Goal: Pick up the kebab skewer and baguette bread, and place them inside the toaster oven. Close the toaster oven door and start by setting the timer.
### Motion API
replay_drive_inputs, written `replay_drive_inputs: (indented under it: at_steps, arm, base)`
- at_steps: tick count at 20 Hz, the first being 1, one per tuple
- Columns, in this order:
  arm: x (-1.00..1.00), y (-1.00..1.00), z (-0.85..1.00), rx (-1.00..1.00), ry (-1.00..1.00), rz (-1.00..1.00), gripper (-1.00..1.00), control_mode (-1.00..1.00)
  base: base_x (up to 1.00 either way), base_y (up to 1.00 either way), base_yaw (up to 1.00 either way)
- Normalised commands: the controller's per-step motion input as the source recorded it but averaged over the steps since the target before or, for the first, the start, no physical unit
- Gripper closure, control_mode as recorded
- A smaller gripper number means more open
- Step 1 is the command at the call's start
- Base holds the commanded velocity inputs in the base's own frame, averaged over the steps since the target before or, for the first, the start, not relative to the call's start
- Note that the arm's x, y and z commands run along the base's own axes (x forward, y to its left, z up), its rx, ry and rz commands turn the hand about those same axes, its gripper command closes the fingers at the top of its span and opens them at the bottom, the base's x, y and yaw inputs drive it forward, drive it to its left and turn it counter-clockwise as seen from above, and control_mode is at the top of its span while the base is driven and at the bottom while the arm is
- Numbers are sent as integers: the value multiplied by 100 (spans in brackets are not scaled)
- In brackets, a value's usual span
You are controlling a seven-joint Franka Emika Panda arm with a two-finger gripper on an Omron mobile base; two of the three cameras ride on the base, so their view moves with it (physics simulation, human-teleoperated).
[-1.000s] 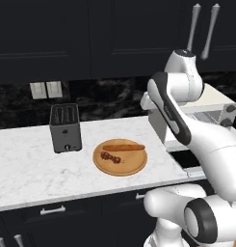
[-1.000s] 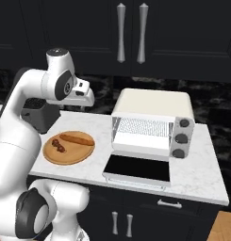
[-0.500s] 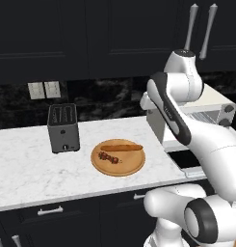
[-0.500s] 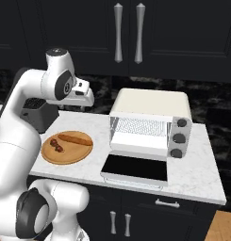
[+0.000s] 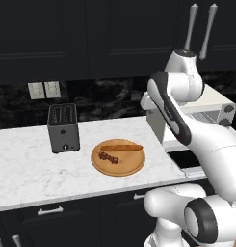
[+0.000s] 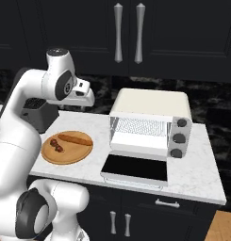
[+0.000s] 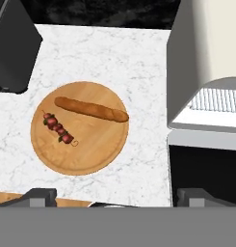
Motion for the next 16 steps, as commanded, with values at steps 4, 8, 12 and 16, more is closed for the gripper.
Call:
replay_drive_inputs:
  at_steps: [4,8,12,16]
  arm:
    - [-8,-19,0,1,-1,0,-100,-100]
    - [-45,-69,0,9,-15,6,-100,-100]
    - [-79,-77,-21,1,-33,29,-100,-100]
    - [-20,-40,-57,-6,-19,36,-100,-100]
  base:
    - [0,0,0]
    - [0,0,0]
    - [0,0,0]
    - [0,0,0]
